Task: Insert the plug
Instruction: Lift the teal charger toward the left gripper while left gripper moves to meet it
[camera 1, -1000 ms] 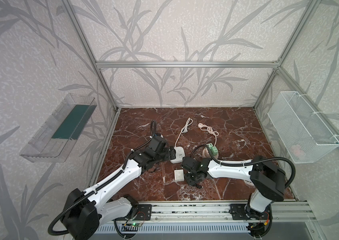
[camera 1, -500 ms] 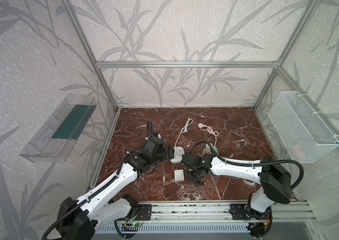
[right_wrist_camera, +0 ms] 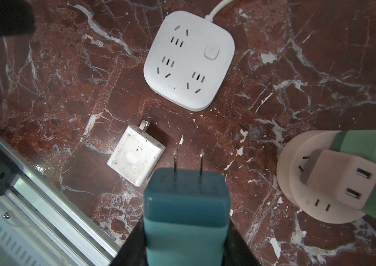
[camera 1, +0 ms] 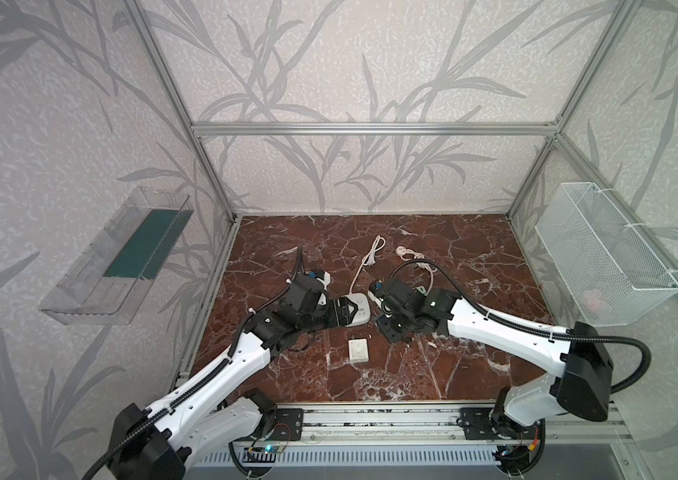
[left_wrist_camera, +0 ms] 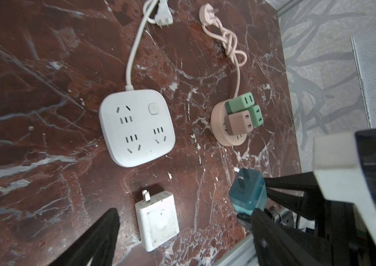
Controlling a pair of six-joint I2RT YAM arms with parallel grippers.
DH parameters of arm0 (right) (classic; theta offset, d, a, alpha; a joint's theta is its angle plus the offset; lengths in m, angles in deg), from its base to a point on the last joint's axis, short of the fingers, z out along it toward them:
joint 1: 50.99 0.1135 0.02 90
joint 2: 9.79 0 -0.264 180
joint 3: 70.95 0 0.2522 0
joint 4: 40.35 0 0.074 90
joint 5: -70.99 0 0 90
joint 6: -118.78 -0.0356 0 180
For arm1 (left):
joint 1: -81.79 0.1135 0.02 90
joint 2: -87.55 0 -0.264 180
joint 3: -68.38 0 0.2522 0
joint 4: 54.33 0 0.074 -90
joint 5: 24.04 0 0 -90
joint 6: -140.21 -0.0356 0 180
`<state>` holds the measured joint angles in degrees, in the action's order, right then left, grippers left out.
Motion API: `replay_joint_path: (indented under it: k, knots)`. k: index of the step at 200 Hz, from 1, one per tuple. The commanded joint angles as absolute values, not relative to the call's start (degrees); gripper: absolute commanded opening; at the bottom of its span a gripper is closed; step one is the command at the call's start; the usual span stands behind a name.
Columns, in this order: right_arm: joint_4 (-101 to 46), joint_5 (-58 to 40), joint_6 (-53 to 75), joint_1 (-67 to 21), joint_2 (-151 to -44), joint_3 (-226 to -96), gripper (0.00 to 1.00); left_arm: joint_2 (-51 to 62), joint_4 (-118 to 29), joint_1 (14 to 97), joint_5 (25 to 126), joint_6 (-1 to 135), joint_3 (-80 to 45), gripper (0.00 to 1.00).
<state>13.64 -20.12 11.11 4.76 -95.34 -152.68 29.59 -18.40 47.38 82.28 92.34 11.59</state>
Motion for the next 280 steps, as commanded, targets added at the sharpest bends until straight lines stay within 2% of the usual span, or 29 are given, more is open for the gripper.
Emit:
replay_joint_path:
  k: [1, 74, 107, 142, 160, 211, 247, 254, 265, 280]
  knots:
    - [12.34, -16.48, 14.87, 4.82, -91.79, -153.26, 0.0, 28.73, -22.04, 47.58, 89.71, 92.59, 12.04, 0.84]
    - [10.31, -13.12, 17.22, 4.86, -88.71, -152.99, 0.0, 25.5, -36.34, 47.46, 101.65, 99.85, 14.05, 0.8]
    - [9.97, -14.0, 17.61, 4.81, -88.24, -153.54, 0.0, 24.97, -41.57, 47.35, 105.05, 102.68, 15.77, 0.68]
    - [9.96, -14.59, 18.62, 4.69, -88.79, -154.75, 0.0, 24.66, -42.51, 47.37, 106.4, 103.56, 16.36, 0.6]
    - [10.01, -14.62, 19.01, 4.64, -89.14, -155.43, 0.0, 24.38, -42.88, 47.39, 106.89, 103.73, 16.47, 0.51]
    - [10.23, -14.17, 19.46, 4.38, -90.03, -156.78, 0.0, 23.22, -43.53, 47.3, 107.63, 103.91, 16.48, 0.41]
    - [9.87, -14.06, 19.14, 4.14, -90.73, -156.87, 0.0, 22.59, -45.36, 47.36, 108.33, 104.8, 16.77, 0.22]
    - [9.63, -14.0, 19.03, 4.08, -90.82, -156.78, 0.0, 22.49, -46.02, 47.31, 108.6, 105.19, 16.9, 0.16]
    - [9.32, -13.83, 18.81, 3.79, -90.99, -156.81, 0.0, 22.42, -46.53, 47.34, 108.64, 105.51, 17.14, 0.0]
    - [8.7, -13.15, 18.39, 3.12, -91.08, -156.79, 0.05, 22.33, -46.2, 47.39, 108.27, 105.4, 17.43, 0.0]
